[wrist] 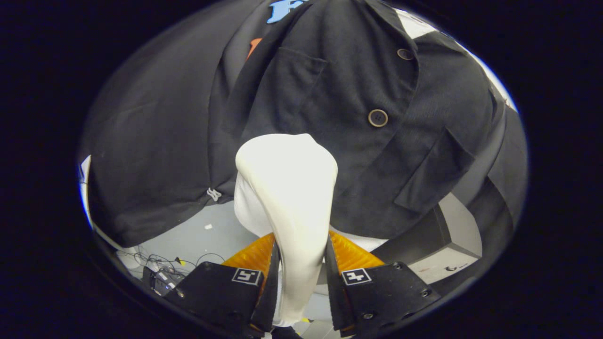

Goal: Iron the clothes twice with a garment steamer, once on the left side and once on the right side.

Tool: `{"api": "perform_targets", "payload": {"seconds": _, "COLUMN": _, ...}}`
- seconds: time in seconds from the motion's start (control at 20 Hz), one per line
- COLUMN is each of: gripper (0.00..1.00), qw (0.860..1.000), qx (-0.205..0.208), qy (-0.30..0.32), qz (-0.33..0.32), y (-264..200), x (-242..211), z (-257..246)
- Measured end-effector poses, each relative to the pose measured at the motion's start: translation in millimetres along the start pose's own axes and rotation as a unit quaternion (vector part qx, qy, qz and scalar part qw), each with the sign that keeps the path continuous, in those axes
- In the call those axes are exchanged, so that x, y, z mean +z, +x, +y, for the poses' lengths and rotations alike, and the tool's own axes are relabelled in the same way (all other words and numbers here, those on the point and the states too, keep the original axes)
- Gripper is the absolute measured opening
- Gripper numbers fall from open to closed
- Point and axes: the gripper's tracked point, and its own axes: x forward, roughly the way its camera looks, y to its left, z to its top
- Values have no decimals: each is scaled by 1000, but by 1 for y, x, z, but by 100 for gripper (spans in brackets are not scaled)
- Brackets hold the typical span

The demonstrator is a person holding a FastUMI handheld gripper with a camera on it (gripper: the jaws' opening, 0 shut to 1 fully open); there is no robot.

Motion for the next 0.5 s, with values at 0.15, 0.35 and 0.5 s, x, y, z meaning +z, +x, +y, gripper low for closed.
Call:
{"api": "perform_targets", "payload": {"seconds": 0.15, "gripper": 49, "qw": 999, "qx": 13, "qy": 23, "qz": -27, "y": -31, "x": 7, "z": -13}}
{"api": "perform_targets", "payload": {"seconds": 0.35, "gripper": 49, "qw": 994, "qx": 42, "qy": 59, "qz": -84, "y": -86, "x": 21, "z": -50}}
{"api": "perform_targets", "payload": {"seconds": 0.5, "gripper": 49, "qw": 987, "qx": 41, "qy": 93, "qz": -126, "y": -140, "x": 12, "z": -105}}
